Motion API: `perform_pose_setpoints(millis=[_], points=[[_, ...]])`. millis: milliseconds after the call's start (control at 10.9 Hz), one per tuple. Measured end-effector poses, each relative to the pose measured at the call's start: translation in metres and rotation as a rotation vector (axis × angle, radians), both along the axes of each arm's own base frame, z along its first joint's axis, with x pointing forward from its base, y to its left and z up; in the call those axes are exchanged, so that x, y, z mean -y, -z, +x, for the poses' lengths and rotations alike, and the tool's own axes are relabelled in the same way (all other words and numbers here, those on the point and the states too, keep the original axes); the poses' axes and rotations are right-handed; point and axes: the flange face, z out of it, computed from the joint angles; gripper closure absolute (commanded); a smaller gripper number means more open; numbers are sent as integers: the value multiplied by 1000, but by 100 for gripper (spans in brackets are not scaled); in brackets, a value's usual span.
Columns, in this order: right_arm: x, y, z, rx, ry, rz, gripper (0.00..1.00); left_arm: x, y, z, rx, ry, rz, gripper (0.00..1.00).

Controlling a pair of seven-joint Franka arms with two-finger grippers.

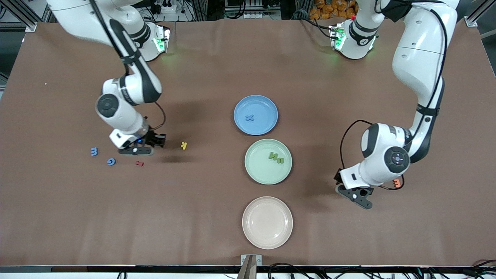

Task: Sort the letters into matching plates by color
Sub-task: 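Grasp the B with the left gripper while the right gripper drops the 6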

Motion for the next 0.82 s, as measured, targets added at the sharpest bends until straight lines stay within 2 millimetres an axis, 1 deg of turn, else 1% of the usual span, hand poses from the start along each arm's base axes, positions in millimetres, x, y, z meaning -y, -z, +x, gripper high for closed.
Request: perform_pose_setpoints(millis=[91, 183, 274, 366, 457, 549, 640, 823], points=[[-29, -4, -5, -19, -11, -2, 78, -5, 0, 1, 1, 18, 2, 60], [-61, -11, -11, -43, -19, -7, 78, -15, 2, 2, 0, 24, 5, 57], [-94, -20, -17, -59, -27, -12, 78, -31, 5, 4, -4, 32, 8, 47], [-123, -29, -24, -62, -40, -13, 78, -47, 9, 5, -5, 35, 9, 46], [-147, -36, -32, -58, -50, -11, 78, -55, 13, 7, -1, 38, 9, 45], [-166, -40, -39, -50, -59, -7, 78, -56, 15, 8, 10, 63, 9, 45], [-186, -43, -46, -43, -74, -2, 78, -54, 17, 8, 18, 110, 9, 41], [-233, -47, -59, -23, -97, 12, 78, -57, 24, 10, 43, 189, 14, 40]])
